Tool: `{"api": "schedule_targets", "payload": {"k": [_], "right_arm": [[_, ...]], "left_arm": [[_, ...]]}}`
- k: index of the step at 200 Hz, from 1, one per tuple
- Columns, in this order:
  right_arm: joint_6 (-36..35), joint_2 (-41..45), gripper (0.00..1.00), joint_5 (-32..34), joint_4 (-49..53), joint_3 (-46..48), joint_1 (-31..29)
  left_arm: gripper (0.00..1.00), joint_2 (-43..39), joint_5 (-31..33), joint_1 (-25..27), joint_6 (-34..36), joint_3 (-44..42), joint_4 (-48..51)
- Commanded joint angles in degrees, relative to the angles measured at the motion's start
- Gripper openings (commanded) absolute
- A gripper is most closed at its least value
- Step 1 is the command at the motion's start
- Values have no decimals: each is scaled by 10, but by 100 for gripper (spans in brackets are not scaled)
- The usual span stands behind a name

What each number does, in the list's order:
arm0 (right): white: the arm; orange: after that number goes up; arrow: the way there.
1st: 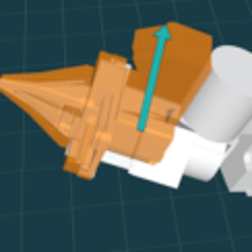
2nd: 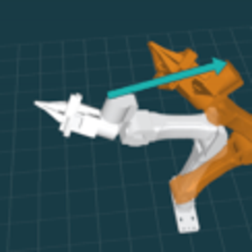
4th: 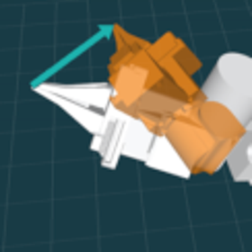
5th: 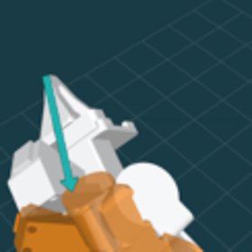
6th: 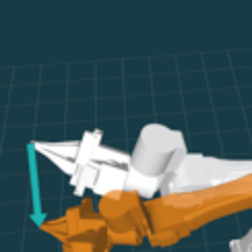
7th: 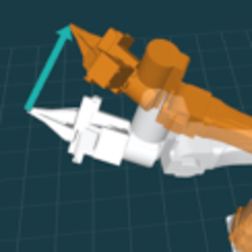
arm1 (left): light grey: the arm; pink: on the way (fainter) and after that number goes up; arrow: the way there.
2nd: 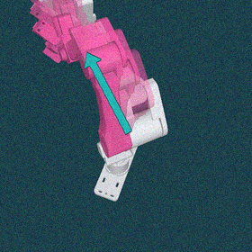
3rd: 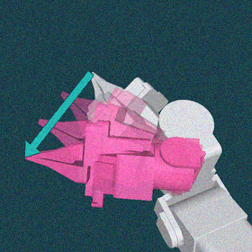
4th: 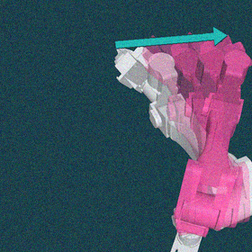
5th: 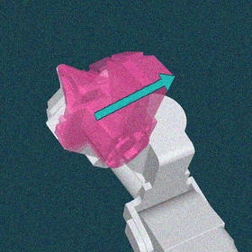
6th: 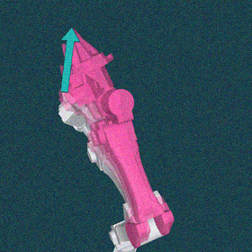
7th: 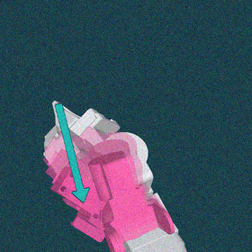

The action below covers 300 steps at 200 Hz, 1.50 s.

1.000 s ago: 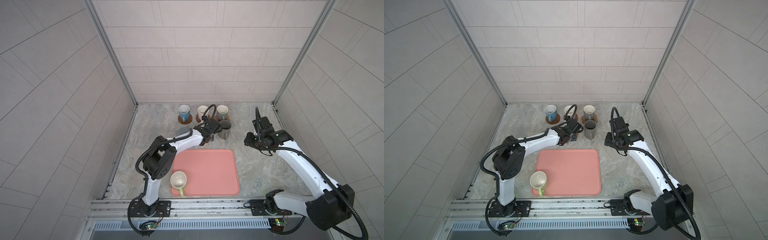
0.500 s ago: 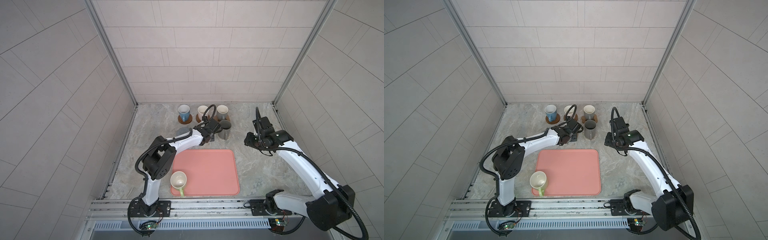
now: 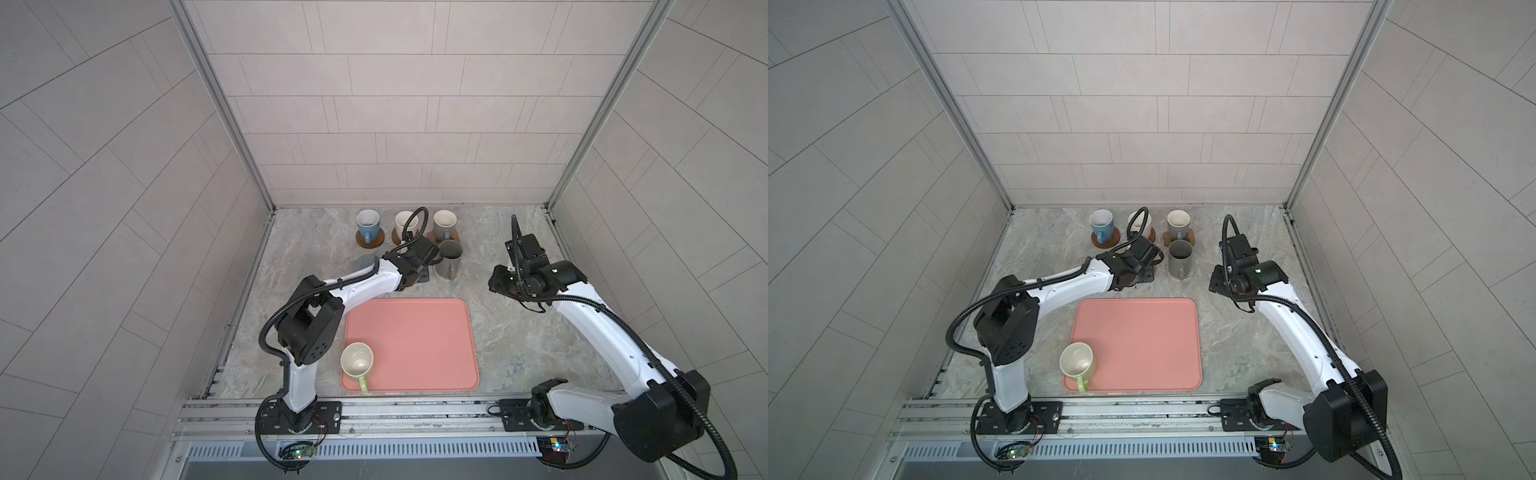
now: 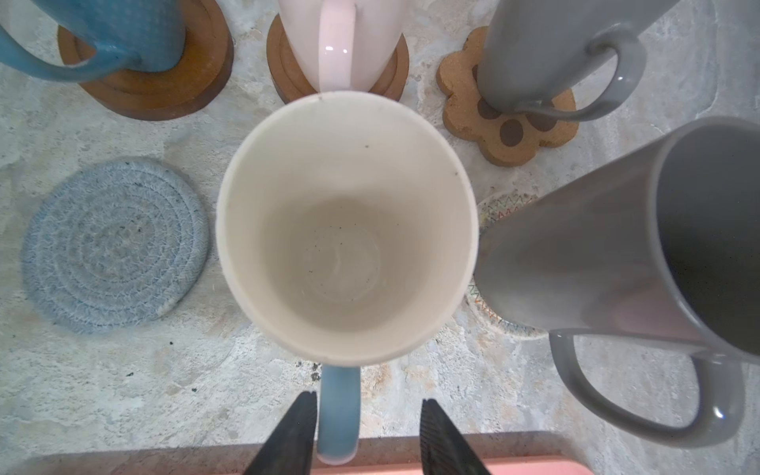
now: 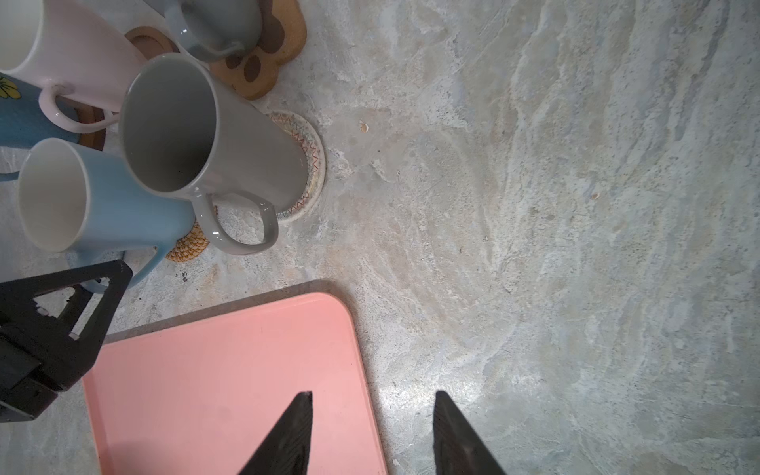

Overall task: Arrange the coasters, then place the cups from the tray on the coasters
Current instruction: 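Lower the white mug onto the round rattan coaster and open left gripper, then raise left gripper and move it back over the pale green mug on the tray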

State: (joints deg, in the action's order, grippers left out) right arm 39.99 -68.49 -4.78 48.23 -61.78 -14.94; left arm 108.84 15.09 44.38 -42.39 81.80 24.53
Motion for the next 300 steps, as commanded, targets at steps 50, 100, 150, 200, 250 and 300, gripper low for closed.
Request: {"api": "schedule_targets", "payload": {"k": [50,100,150,200,250,300], "right_arm": [[7,20,50,6,8,5,2],[7,20,50,5,7,7,2],[9,17,50,0,2,7,2],[9,13,50,-5,-4,10,2],[17,16,50,-9,-17,24,2],[18,8,50,-14,-24,25,2]], "left_arm": [[53,-56,7,-2,-9,-14,5],[54,-113,18,-2,-6,-36,27],[54,-190,35,-2,-11,-76,67],[54,-287,41,-2,-19,-133,115],[54,-375,52,-2,-30,-177,173],[54,-430,56,-1,-51,-190,227]]}}
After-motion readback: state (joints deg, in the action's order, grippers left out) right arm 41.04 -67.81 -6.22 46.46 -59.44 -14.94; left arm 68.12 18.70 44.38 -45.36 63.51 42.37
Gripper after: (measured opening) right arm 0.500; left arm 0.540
